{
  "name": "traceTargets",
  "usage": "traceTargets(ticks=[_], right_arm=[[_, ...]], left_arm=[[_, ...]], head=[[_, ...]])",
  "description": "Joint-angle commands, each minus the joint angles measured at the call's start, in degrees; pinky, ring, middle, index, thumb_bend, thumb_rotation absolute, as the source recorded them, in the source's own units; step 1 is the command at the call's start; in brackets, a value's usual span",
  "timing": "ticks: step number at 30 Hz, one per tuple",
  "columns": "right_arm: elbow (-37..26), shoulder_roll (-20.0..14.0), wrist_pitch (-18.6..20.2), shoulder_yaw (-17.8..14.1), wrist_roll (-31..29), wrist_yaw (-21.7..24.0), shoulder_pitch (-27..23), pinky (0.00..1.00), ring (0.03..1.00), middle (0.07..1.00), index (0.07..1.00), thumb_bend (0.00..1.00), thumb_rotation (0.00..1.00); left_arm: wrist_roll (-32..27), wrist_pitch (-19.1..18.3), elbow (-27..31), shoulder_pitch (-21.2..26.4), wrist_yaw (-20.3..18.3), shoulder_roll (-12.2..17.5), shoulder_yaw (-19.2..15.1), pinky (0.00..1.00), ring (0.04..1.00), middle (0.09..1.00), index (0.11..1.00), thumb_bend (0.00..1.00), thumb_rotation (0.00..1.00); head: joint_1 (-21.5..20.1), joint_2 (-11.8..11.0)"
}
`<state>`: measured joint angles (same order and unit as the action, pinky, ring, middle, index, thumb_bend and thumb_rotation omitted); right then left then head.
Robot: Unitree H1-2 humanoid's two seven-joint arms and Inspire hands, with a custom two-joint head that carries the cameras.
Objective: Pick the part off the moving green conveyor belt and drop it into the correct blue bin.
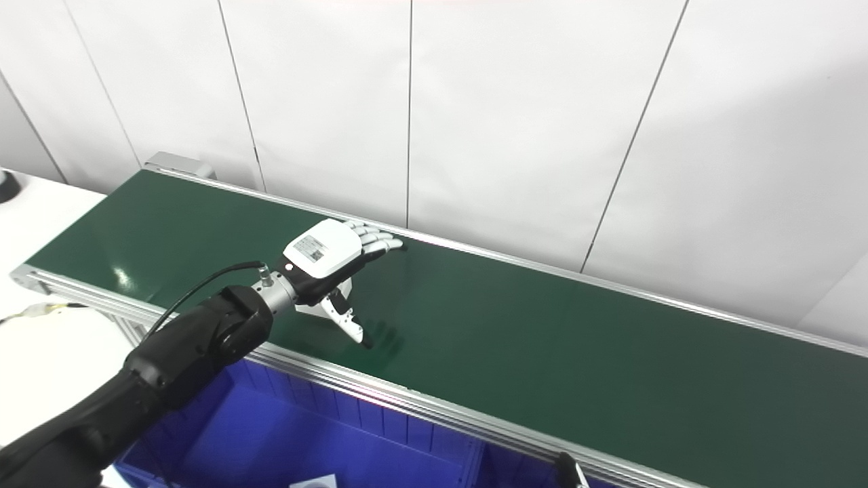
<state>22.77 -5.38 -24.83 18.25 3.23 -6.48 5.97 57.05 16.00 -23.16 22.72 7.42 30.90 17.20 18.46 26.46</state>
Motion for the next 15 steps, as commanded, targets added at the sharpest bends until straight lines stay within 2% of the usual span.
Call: traceTargets(ticks=[1,6,10,11,12,15], right_arm=[[-0.95,0.74,-2.1,0.22,-0.11,-0.05,-0.83,0.94,0.93,0.927,0.931,0.86,1.0],[-0.8,0.67,-2.1,0.46,0.07,-0.4,-0.85,0.93,0.929,0.925,0.928,0.85,1.0],[-0.9,0.76,-2.1,0.5,-0.09,-0.32,-0.77,0.94,0.93,0.926,0.93,0.85,1.0],[-1.01,0.79,-2.1,0.52,-0.05,-0.4,-0.72,0.94,0.929,0.925,0.929,0.85,1.0],[-1.05,0.82,-2.1,0.49,-0.09,-0.39,-0.67,0.94,0.931,0.925,0.929,0.85,1.0],[-1.02,0.96,-2.1,0.31,-0.43,-0.01,-0.57,0.94,0.932,0.926,0.929,0.86,0.99]], left_arm=[[0.88,-1.03,0.14,3.4,0.63,2.3,0.24,0.87,0.869,0.881,0.87,1.0,0.57],[1.66,-2.92,-1.69,4.96,-2.04,2.77,2.08,0.88,0.874,0.883,0.875,1.0,0.58],[1.65,-4.02,-3.02,6.16,-3.37,2.71,3.48,0.88,0.878,0.883,0.872,1.0,0.54],[1.55,-4.2,-3.11,6.36,-3.73,2.64,3.76,0.89,0.881,0.884,0.873,1.0,0.51],[1.63,-4.3,-3.35,6.62,-3.77,2.55,4.09,0.88,0.876,0.877,0.865,1.0,0.44],[1.79,-4.58,-3.76,7.33,-4.36,2.49,5.07,0.87,0.875,0.872,0.864,1.0,0.36]], head=[[0.06,0.03],[-0.07,0.01],[-0.3,-0.16],[-0.42,-0.13],[-0.45,-0.15],[-0.44,-0.2]])
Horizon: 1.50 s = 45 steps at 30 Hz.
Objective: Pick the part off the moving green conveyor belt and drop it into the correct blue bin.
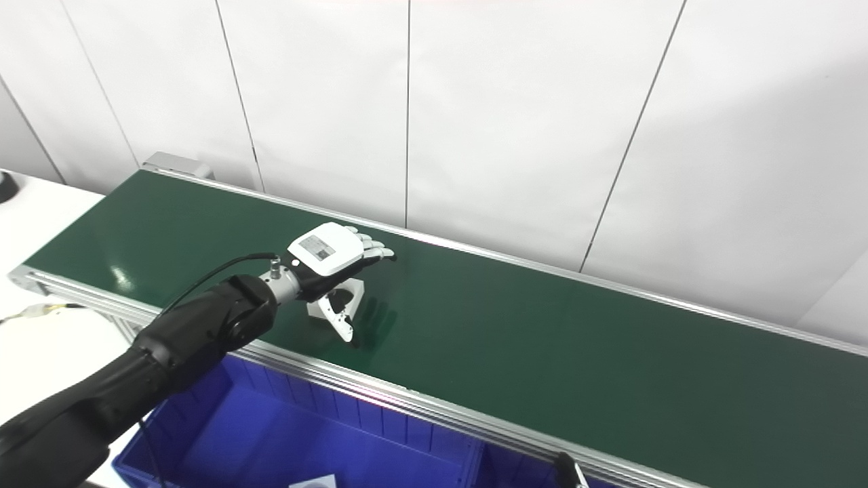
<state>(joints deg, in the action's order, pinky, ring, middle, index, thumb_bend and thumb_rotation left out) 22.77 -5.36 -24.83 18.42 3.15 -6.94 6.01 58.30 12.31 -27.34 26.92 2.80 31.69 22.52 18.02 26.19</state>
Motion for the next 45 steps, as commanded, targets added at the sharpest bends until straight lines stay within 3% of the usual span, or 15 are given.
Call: traceTargets(ticks=[1,13,20,29,36,38,39,41,45], right_arm=[[-1.03,0.95,-2.1,0.17,-0.36,0.46,-0.59,0.95,0.933,0.926,0.929,0.86,0.99],[-1.47,1.26,-2.1,0.37,-0.07,0.09,-0.16,0.94,0.927,0.921,0.927,0.87,0.99],[-1.77,1.52,-2.1,0.28,-0.28,0.35,0.19,0.95,0.934,0.926,0.93,0.87,0.98],[-2.36,1.82,-2.1,0.06,-0.33,0.6,0.6,0.95,0.934,0.924,0.931,0.87,0.98],[-2.81,1.79,-2.1,0.55,0.39,-0.34,0.68,0.94,0.929,0.922,0.933,0.88,0.99],[-3.02,1.8,-2.1,0.6,0.4,-0.58,0.75,0.94,0.926,0.918,0.93,0.87,0.99],[-3.12,1.79,-2.1,0.64,0.43,-0.72,0.8,0.94,0.923,0.916,0.928,0.87,0.98],[-3.23,1.77,-2.1,0.74,0.48,-0.91,0.85,0.93,0.922,0.915,0.927,0.87,0.98],[-3.44,1.7,-2.1,1.02,0.71,-1.39,0.95,0.92,0.92,0.914,0.926,0.85,0.99]], left_arm=[[0.49,-0.7,-0.04,3.53,0.26,1.69,0.14,0.87,0.876,0.872,0.865,1.0,0.35],[0.88,0.02,-4.11,7.98,-0.78,1.44,4.65,0.86,0.856,0.857,0.877,1.0,0.22],[2.17,-1.46,-5.9,10.24,-2.67,0.41,7.32,0.85,0.844,0.843,0.901,1.0,0.05],[1.89,-1.48,-9.09,11.65,-4.77,-0.88,9.91,0.81,0.81,0.829,0.91,1.0,0.05],[1.13,-2.34,-13.21,11.08,-3.56,-2.96,10.51,0.79,0.785,0.806,0.889,1.0,0.04],[0.26,-3.45,-13.82,10.72,-4.4,-3.71,10.25,0.77,0.787,0.812,0.891,1.0,0.03],[0.06,-4.29,-13.86,10.36,-4.43,-4.13,10.16,0.69,0.776,0.796,0.875,1.0,0.03],[-0.09,-5.33,-14.17,9.94,-3.97,-4.68,10.29,0.65,0.769,0.785,0.866,1.0,0.02],[0.04,-6.28,-15.29,9.82,-3.25,-5.39,10.91,0.54,0.663,0.71,0.804,1.0,0.0]], head=[[0.0,0.06],[-0.4,0.17],[-0.61,0.38],[-0.8,0.79],[-1.33,1.29],[-1.37,1.39],[-1.38,1.43],[-1.4,1.37],[-1.48,1.53]])
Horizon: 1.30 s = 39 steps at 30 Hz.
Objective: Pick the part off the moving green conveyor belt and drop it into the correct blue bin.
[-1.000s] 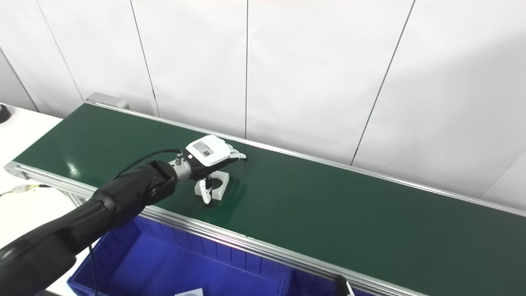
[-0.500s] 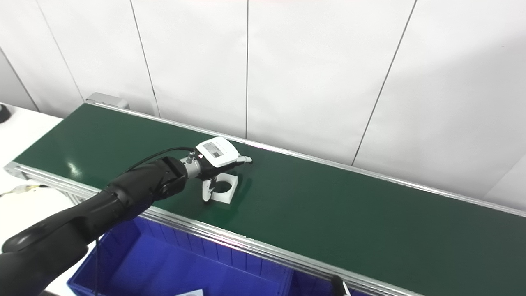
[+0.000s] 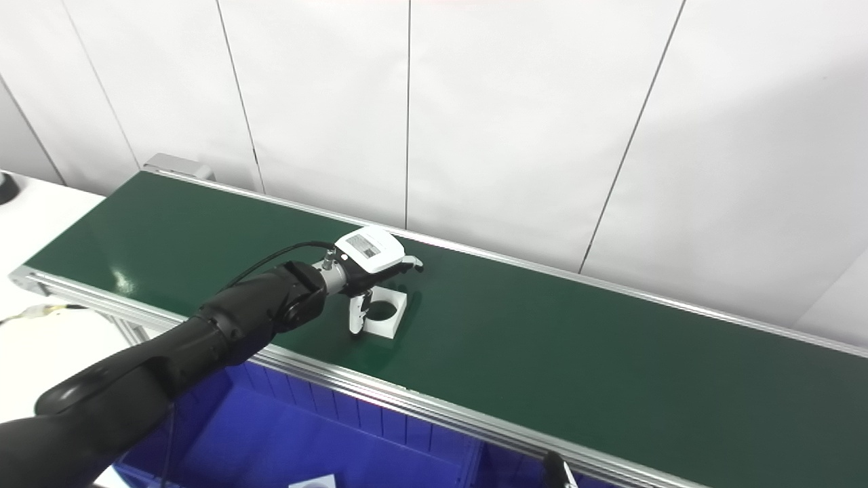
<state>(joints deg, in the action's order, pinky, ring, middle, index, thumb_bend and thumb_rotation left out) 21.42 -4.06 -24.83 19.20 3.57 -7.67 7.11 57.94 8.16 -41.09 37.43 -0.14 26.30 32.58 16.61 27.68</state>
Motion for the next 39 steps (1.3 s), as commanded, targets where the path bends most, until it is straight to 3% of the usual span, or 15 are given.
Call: traceTargets(ticks=[1,4,5,6,8,9,12,27,30,33,39], right_arm=[[-2.14,0.42,-2.1,0.27,0.24,-0.71,-0.15,0.92,0.918,0.913,0.925,0.85,0.99],[-2.24,0.38,-2.1,0.49,0.26,-0.93,-0.15,0.91,0.916,0.913,0.924,0.85,0.99],[-2.24,0.33,-2.1,0.59,0.3,-1.01,-0.17,0.91,0.915,0.913,0.924,0.85,0.99],[-2.3,0.29,-2.1,0.7,0.31,-1.05,-0.15,0.91,0.916,0.913,0.925,0.85,0.99],[-2.33,0.22,-2.1,0.9,0.36,-1.19,-0.16,0.92,0.918,0.914,0.927,0.84,0.99],[-2.35,0.19,-2.1,0.99,0.38,-1.26,-0.16,0.92,0.919,0.915,0.928,0.84,1.0],[-2.4,0.24,-2.1,1.04,0.15,-1.08,-0.11,0.93,0.921,0.916,0.933,0.83,1.0],[-2.0,0.1,-2.1,1.26,0.29,-1.35,-0.09,0.95,0.936,0.922,0.939,0.86,1.0],[-2.0,0.02,-2.1,1.22,0.27,-1.35,-0.08,0.95,0.933,0.922,0.94,0.86,1.0],[-1.94,0.14,-2.1,0.85,-0.36,-0.72,-0.11,0.95,0.931,0.921,0.938,0.86,1.0],[-1.73,0.29,-2.1,0.42,-0.75,0.05,-0.38,0.94,0.928,0.921,0.94,0.87,1.0]], left_arm=[[0.48,-2.4,-1.67,-0.66,-0.41,-0.13,0.99,0.49,0.611,0.687,0.773,0.99,0.0],[0.48,-2.88,-1.86,-0.5,-0.1,-0.37,1.22,0.38,0.482,0.583,0.704,0.96,0.0],[0.28,-2.87,-1.9,-0.46,0.01,-0.44,1.2,0.32,0.397,0.53,0.682,0.76,0.0],[0.12,-2.89,-1.82,-0.48,0.05,-0.45,1.16,0.27,0.336,0.502,0.663,0.66,0.0],[-0.65,-1.64,-2.46,-0.31,1.16,-0.4,0.94,0.21,0.268,0.478,0.621,0.58,0.0],[-0.97,-1.24,-2.68,-0.23,1.56,-0.35,0.96,0.19,0.248,0.474,0.544,0.55,0.0],[-1.79,-0.28,-2.76,0.04,1.95,0.07,1.15,0.15,0.205,0.471,0.493,0.53,0.0],[-1.83,-1.12,-1.01,0.18,0.25,1.0,2.03,0.17,0.231,0.472,0.49,0.53,0.0],[-2.5,-2.11,2.99,-0.17,-2.62,1.58,1.19,0.21,0.284,0.475,0.491,0.53,0.0],[-2.38,-2.5,7.99,-0.98,-3.82,2.4,0.24,0.17,0.235,0.473,0.489,0.53,0.0],[-3.13,-1.97,21.13,-3.04,-7.82,4.5,-2.28,0.27,0.348,0.433,0.526,0.52,0.0]], head=[[-0.07,0.04],[-0.11,0.25],[-0.11,0.25],[-0.08,0.22],[-0.06,0.26],[-0.06,0.26],[-0.18,0.38],[-0.23,0.45],[0.18,0.66],[0.53,0.65],[0.96,1.66]])
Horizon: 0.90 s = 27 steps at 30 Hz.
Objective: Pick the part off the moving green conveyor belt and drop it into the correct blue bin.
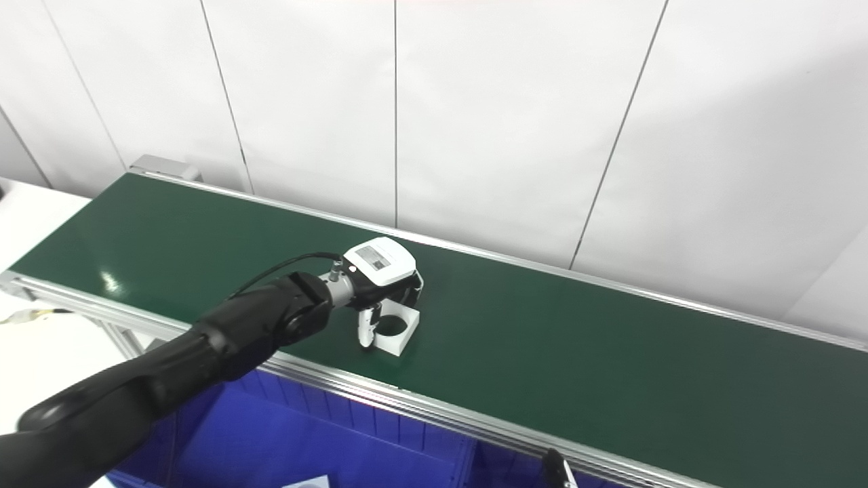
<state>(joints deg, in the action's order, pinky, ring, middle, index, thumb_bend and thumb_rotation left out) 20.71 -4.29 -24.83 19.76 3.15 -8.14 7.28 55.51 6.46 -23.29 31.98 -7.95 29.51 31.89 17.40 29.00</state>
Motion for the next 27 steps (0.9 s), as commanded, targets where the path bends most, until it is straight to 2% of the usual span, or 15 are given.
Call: traceTargets(ticks=[1,2,3,7,8,9,12,13,14,15,16,17,18,22,27], right_arm=[[-1.08,0.54,-2.1,-0.25,-0.38,0.63,-0.62,0.94,0.926,0.92,0.939,0.87,0.99],[-1.12,0.56,-2.1,-0.33,-0.4,0.7,-0.66,0.94,0.925,0.919,0.939,0.87,0.99],[-1.24,0.55,-2.1,-0.34,-0.27,0.75,-0.8,0.94,0.924,0.919,0.939,0.87,0.99],[-1.98,0.79,-2.1,-0.61,-0.44,1.29,-0.96,0.95,0.931,0.932,0.943,0.87,0.99],[-2.25,0.87,-2.1,-0.68,-0.46,1.31,-0.96,0.94,0.928,0.93,0.942,0.86,0.98],[-2.42,0.91,-2.1,-0.75,-0.52,1.41,-0.95,0.93,0.921,0.926,0.94,0.84,0.97],[-3.53,0.89,-2.1,-1.09,-0.47,1.67,-0.86,0.91,0.908,0.92,0.935,0.83,0.96],[-3.87,0.86,-2.1,-1.25,-0.5,1.82,-0.84,0.91,0.904,0.917,0.932,0.83,0.96],[-4.43,0.87,-2.1,-1.48,-0.69,2.16,-0.78,0.9,0.901,0.914,0.928,0.83,0.95],[-4.81,0.9,-2.1,-1.7,-0.83,2.44,-0.77,0.9,0.899,0.913,0.925,0.83,0.94],[-5.38,0.94,-2.1,-1.93,-0.9,2.71,-0.73,0.89,0.896,0.91,0.921,0.83,0.93],[-5.77,1.01,-2.1,-2.13,-0.92,2.94,-0.69,0.89,0.892,0.907,0.916,0.83,0.93],[-6.38,1.09,-2.09,-2.41,-0.85,3.11,-0.74,0.88,0.888,0.903,0.912,0.84,0.92],[-8.2,1.29,-2.1,-3.22,-0.48,3.62,-0.64,0.86,0.875,0.889,0.902,0.87,0.92],[-10.16,0.86,-2.1,-4.22,-0.72,4.63,-0.07,0.85,0.871,0.889,0.907,0.84,0.94]], left_arm=[[-0.8,-0.29,4.63,2.26,-0.78,1.38,-1.98,0.28,0.354,0.432,0.528,0.52,0.0],[-0.79,-0.25,5.37,2.14,-1.3,1.38,-2.33,0.28,0.358,0.431,0.53,0.52,0.0],[-1.59,0.36,8.56,1.79,-2.2,1.87,-3.21,0.28,0.36,0.431,0.531,0.52,0.0],[-3.74,0.79,17.9,0.44,-5.87,3.12,-6.21,0.23,0.296,0.471,0.491,0.53,0.0],[-4.21,0.46,20.12,0.16,-7.15,3.43,-6.86,0.22,0.286,0.473,0.49,0.53,0.0],[-4.57,0.12,22.27,-0.15,-8.37,3.67,-7.45,0.24,0.306,0.433,0.518,0.52,0.0],[-6.19,-0.19,27.73,-0.89,-11.8,4.26,-9.41,0.24,0.317,0.442,0.515,0.52,0.0],[-6.73,-0.07,29.16,-1.36,-12.41,4.29,-10.15,0.24,0.318,0.432,0.523,0.52,0.0],[-7.21,0.04,30.56,-1.79,-13.09,4.36,-10.89,0.22,0.303,0.458,0.502,0.52,0.0],[-7.59,0.1,31.74,-2.26,-13.67,4.36,-11.51,0.21,0.286,0.467,0.495,0.52,0.0],[-7.97,-0.07,33.06,-2.67,-14.53,4.42,-12.11,0.2,0.281,0.471,0.492,0.53,0.0],[-8.18,-0.17,33.91,-2.92,-15.24,4.4,-12.57,0.19,0.258,0.472,0.489,0.53,0.0],[-8.57,-0.58,35.43,-3.62,-16.38,4.46,-13.16,0.18,0.247,0.473,0.489,0.53,0.0],[-9.24,-0.39,38.96,-6.35,-18.1,4.41,-14.7,0.14,0.202,0.472,0.487,0.53,0.0],[-9.96,0.38,42.58,-9.88,-19.84,4.22,-15.49,0.17,0.252,0.475,0.487,0.53,0.0]], head=[[0.3,0.94],[0.3,0.94],[0.28,2.53],[-0.21,4.79],[-0.38,6.18],[-0.38,6.18],[-0.72,10.91],[-0.72,10.91],[-0.87,12.75],[-0.87,12.75],[-0.91,14.44],[-0.91,14.44],[-0.56,16.16],[0.53,17.84],[2.76,19.0]])
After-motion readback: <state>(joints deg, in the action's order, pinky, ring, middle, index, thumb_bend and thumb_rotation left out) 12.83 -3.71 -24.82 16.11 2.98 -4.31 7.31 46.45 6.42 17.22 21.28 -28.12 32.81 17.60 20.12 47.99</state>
